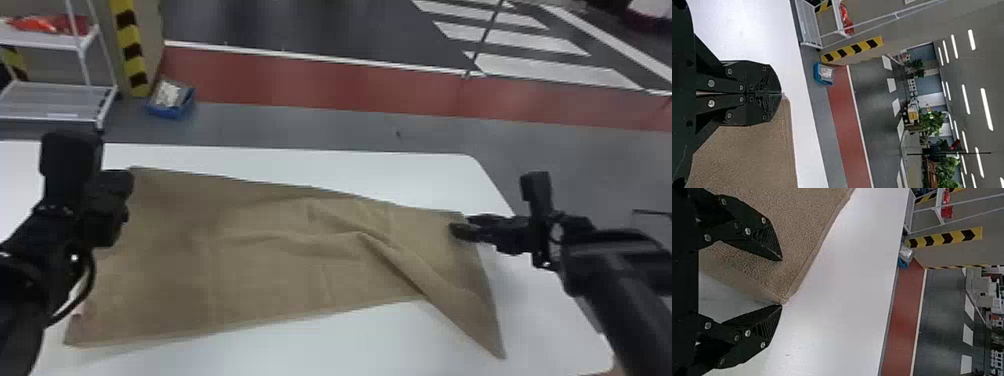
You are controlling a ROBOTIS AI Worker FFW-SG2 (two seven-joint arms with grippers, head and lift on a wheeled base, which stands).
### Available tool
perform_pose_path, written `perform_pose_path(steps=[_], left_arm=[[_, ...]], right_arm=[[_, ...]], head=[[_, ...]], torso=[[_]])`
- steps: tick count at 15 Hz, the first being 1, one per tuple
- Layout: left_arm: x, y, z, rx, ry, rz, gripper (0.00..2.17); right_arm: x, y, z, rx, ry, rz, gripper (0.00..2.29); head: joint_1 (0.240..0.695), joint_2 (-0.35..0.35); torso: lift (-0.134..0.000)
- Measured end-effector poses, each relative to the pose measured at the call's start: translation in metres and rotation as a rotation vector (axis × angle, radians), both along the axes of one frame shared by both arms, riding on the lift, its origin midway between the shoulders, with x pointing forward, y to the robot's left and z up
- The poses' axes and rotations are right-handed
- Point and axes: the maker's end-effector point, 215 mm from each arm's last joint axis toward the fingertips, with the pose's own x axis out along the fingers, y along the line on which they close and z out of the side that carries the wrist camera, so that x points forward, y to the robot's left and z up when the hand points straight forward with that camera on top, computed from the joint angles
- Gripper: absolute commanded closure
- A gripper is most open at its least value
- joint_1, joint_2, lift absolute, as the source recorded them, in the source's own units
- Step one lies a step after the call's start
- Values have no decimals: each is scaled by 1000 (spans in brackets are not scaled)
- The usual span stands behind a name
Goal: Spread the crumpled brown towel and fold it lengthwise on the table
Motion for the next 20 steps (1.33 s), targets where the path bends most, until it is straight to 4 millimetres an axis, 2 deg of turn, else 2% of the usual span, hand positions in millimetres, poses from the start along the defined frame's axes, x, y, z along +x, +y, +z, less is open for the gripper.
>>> perform_pose_path(steps=[2,3,6,7,8,11,13,17,19,20], left_arm=[[0,1,0,1,0,1,1450],[0,1,0,0,0,2,1450],[-1,1,1,0,-2,3,1450],[-2,2,3,0,-6,5,1450],[-4,3,7,-3,-13,7,1450],[-12,11,32,-1,-45,14,1565],[-21,24,54,11,-75,32,1565],[-42,48,86,24,-100,59,1565],[-52,54,95,23,-92,60,1565],[-56,56,96,23,-80,56,1565]], right_arm=[[1,1,0,3,-1,1,839],[1,2,2,9,-5,3,994],[3,7,14,34,-31,17,1004],[2,8,20,48,-43,21,1180],[-2,9,28,69,-52,24,1214],[-15,4,63,136,-73,14,1214],[-24,-5,101,186,-122,5,1214],[-39,-25,161,245,-201,7,1214],[-46,-34,182,275,-221,-2,1214],[-47,-34,185,281,-213,-1,1214]], head=[[695,-239],[695,-237],[695,-233],[695,-232],[695,-231],[695,-232],[695,-232],[655,-235],[639,-244],[639,-244]], torso=[[-123],[-123],[-123],[-123],[-123],[-123],[-123],[-123],[-123],[-123]])
